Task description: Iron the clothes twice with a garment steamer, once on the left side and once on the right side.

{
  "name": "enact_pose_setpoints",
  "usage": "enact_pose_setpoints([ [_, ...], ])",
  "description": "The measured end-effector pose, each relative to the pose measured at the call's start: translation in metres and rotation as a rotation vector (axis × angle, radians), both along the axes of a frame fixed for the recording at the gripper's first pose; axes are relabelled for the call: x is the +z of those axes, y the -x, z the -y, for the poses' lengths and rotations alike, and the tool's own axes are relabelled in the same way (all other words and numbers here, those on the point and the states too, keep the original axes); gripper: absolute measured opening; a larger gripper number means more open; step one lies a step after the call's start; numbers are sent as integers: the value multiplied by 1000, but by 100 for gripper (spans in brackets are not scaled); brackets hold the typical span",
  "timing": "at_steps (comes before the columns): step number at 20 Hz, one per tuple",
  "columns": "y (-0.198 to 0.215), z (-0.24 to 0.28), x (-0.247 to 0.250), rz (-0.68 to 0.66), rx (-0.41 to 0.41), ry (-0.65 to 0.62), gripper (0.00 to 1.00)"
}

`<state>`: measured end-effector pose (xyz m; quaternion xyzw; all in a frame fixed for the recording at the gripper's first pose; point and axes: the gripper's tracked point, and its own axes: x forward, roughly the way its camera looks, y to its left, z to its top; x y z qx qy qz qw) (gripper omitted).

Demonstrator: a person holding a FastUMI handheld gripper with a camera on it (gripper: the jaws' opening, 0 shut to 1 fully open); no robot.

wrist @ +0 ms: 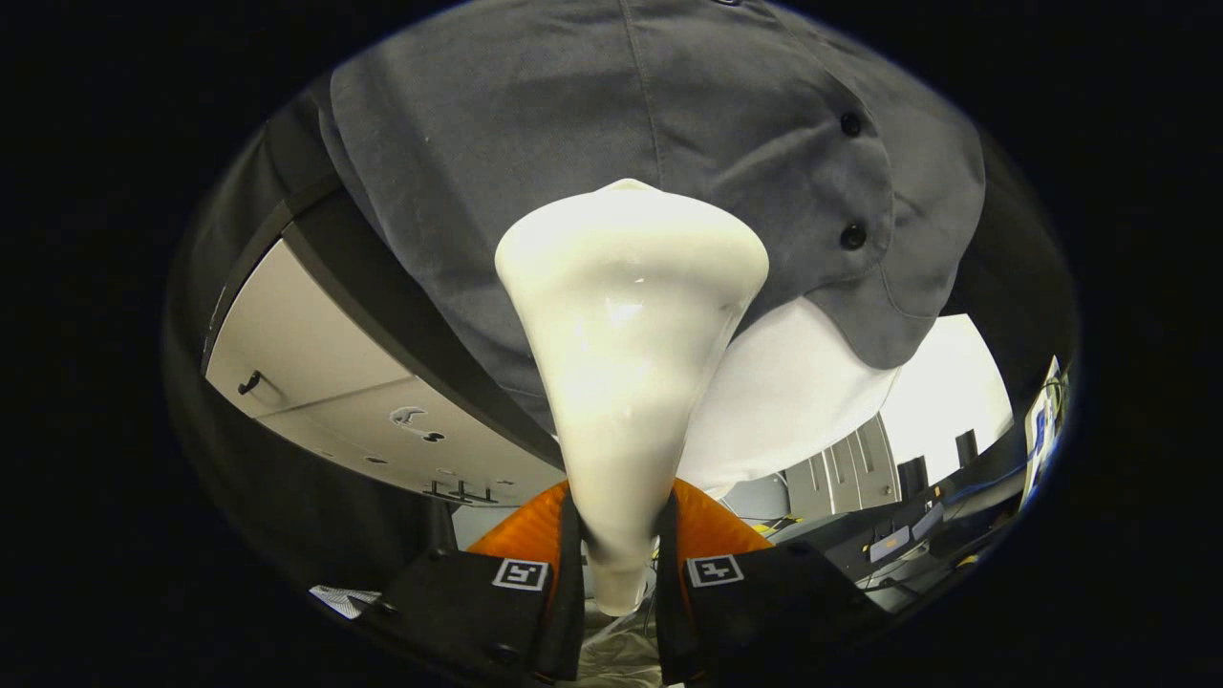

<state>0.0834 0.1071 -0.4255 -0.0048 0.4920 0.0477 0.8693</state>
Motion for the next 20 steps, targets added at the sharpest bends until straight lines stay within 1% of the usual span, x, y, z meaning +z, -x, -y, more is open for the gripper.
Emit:
enact_pose_setpoints([
  [2,1,0,0,2,-6,1,39],
  [5,2,-1,27,39,-13,-6,39],
  [10,0,-4,91,149,9,-11,39],
  [15,-3,-2,166,267,-2,-16,38],
  [20,-8,3,233,363,8,-11,38],
])
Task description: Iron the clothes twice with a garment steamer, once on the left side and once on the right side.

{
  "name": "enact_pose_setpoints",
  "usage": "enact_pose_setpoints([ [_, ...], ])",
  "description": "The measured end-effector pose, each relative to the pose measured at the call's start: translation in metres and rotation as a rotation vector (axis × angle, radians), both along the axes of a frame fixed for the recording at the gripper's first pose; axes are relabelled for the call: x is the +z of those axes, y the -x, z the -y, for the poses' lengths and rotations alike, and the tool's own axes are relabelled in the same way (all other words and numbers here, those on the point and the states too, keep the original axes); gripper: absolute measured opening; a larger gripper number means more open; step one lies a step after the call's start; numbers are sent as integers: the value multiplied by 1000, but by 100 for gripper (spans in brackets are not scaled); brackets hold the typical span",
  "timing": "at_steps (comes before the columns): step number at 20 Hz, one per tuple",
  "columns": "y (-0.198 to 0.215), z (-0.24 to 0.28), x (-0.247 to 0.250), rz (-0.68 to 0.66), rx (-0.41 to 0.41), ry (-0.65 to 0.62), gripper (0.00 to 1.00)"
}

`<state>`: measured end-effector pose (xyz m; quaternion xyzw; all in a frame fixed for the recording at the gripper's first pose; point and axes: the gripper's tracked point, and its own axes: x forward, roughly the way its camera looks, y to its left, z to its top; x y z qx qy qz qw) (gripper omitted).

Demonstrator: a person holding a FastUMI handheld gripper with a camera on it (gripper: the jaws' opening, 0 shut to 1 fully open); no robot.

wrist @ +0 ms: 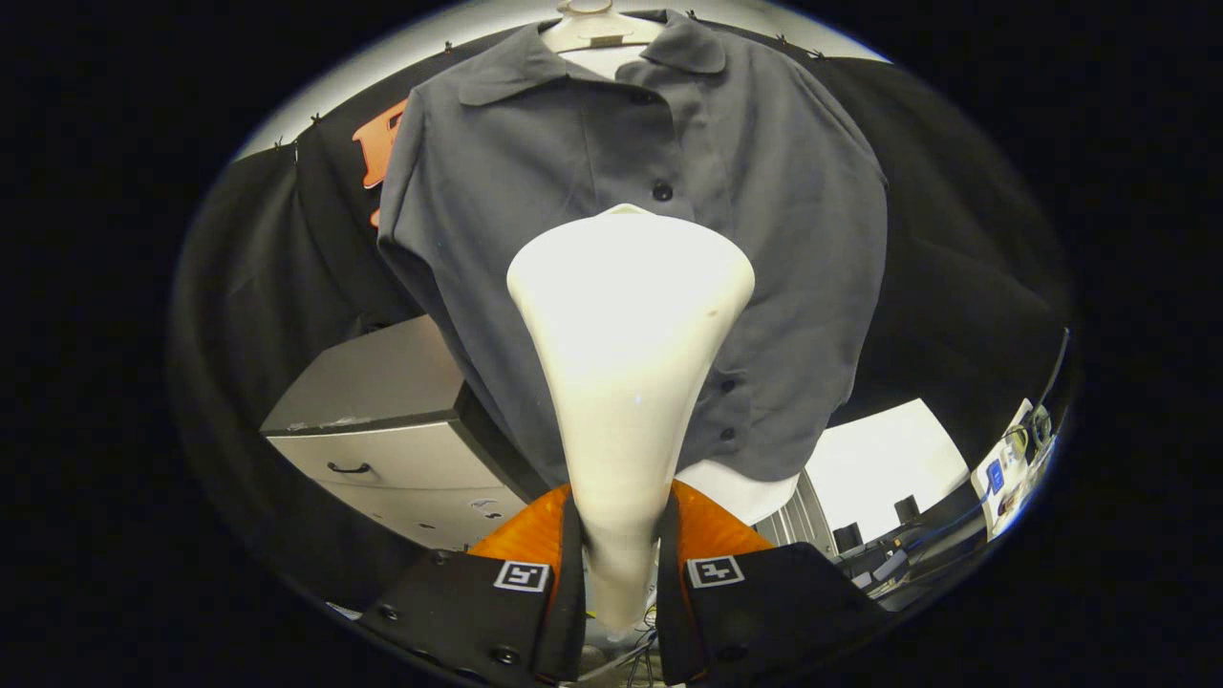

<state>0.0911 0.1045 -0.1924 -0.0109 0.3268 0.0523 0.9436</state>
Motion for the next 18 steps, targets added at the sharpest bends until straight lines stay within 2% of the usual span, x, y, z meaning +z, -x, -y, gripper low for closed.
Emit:
enact_pose_setpoints([
  [6,-13,7,84,140,15,-33,38],
  [10,-19,31,137,213,14,-25,39],
  [18,-33,83,204,315,-18,-13,38],
])
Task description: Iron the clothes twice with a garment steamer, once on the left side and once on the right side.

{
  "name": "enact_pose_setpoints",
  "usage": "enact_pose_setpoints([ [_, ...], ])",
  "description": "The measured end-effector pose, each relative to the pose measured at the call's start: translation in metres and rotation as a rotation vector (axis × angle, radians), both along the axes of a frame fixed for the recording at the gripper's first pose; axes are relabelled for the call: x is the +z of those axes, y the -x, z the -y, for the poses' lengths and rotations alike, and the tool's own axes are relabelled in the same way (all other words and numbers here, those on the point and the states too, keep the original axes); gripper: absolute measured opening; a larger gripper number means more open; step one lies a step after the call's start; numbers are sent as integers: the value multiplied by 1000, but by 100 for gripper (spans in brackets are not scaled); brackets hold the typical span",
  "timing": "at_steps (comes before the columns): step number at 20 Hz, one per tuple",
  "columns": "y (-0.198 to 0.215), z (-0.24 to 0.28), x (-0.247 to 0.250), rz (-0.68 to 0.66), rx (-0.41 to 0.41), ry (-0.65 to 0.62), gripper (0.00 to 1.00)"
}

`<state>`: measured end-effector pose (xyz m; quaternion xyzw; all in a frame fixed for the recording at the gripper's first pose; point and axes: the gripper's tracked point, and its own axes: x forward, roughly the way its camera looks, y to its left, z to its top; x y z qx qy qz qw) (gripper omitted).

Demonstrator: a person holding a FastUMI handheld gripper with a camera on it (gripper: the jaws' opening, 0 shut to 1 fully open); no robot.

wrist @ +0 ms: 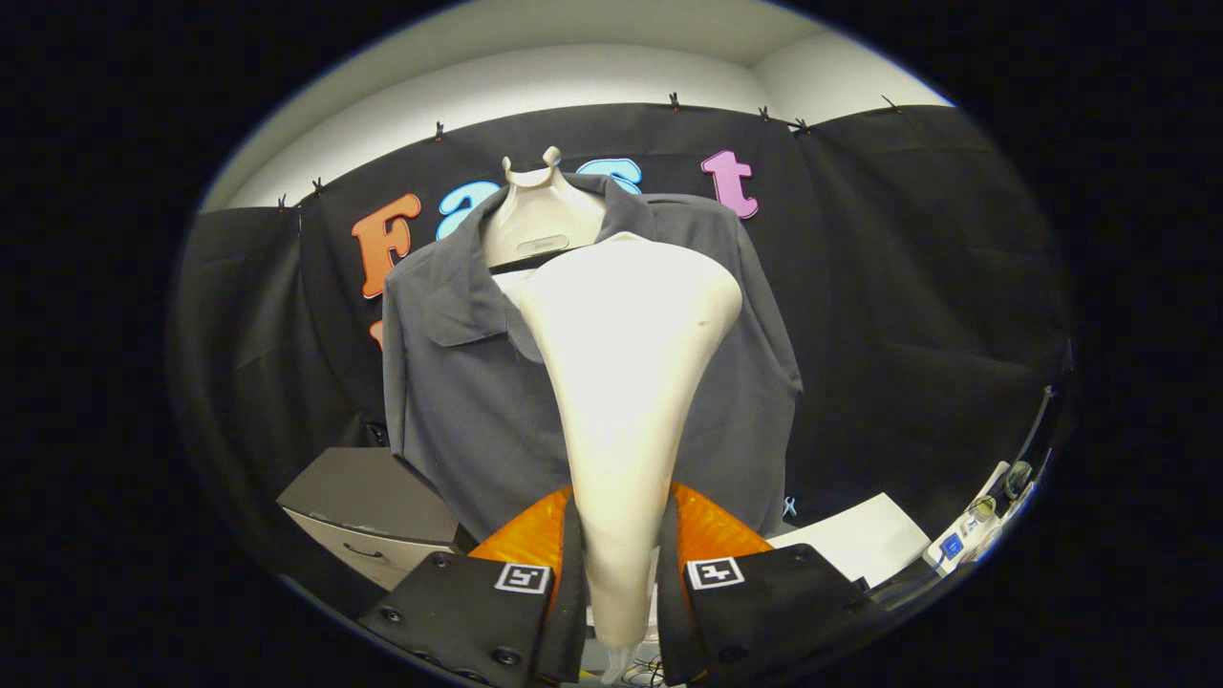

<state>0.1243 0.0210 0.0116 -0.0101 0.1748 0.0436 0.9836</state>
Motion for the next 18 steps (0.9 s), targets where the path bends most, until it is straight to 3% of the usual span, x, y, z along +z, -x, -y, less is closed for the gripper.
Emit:
enact_pose_setpoints([
  [4,-21,23,2,-4,-22,7,38],
  [11,-77,29,-31,-71,19,-1,38],
  [18,-78,45,-103,-202,1,-14,38],
])
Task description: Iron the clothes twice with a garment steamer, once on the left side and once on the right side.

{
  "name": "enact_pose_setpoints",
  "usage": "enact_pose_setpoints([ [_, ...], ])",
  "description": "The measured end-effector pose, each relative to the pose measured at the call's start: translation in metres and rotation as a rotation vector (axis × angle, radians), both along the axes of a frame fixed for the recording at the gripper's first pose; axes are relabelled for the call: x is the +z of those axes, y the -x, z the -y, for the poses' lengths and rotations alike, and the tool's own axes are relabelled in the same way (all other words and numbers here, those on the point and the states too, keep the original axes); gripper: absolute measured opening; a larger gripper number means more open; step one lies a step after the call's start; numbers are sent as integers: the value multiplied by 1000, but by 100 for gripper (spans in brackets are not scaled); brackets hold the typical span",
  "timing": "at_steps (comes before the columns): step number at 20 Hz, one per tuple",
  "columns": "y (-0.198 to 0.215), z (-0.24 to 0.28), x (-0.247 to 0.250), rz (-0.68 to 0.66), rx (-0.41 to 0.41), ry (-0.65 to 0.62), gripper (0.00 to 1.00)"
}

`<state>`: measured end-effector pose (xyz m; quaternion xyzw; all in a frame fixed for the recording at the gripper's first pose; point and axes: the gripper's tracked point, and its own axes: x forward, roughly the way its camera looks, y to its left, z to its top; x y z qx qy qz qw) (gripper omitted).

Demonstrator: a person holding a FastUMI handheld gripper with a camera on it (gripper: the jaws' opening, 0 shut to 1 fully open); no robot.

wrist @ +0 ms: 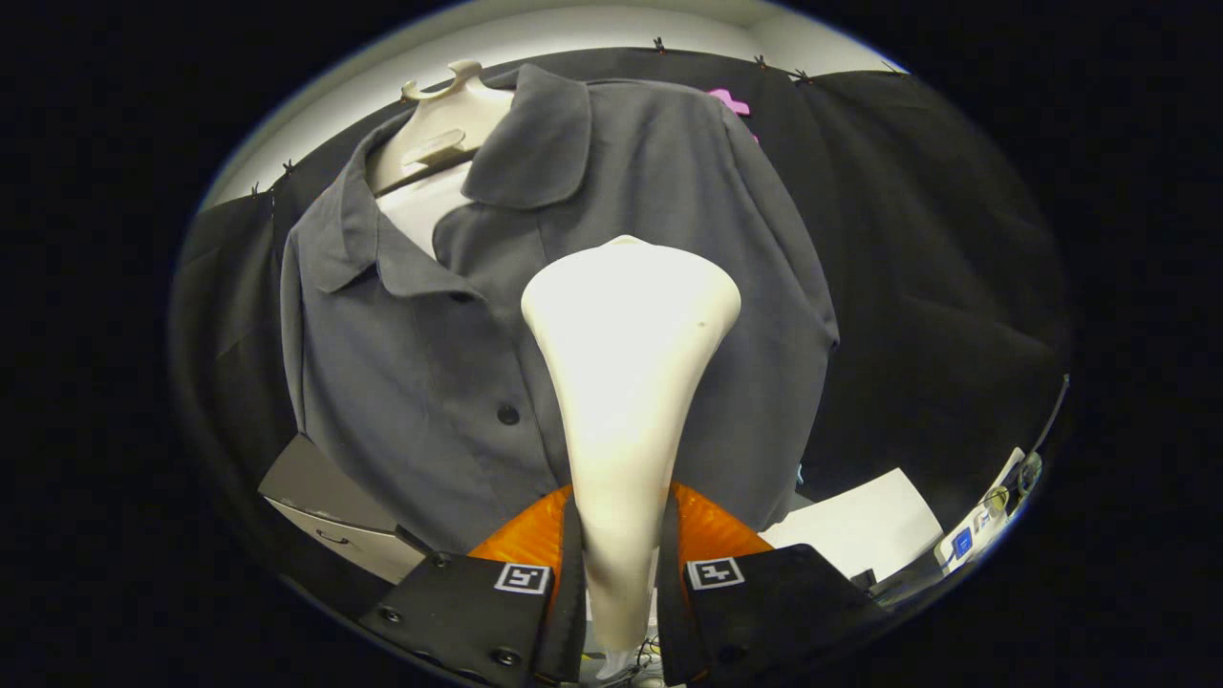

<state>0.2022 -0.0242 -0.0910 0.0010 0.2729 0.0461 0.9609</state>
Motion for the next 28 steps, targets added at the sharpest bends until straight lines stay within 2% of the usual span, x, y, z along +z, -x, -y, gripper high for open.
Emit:
enact_pose_setpoints([
  [9,20,13,-77,-123,-10,-4,38],
  [18,42,49,-166,-256,-49,-3,39],
  [28,51,74,-215,-330,-78,-11,38],
])
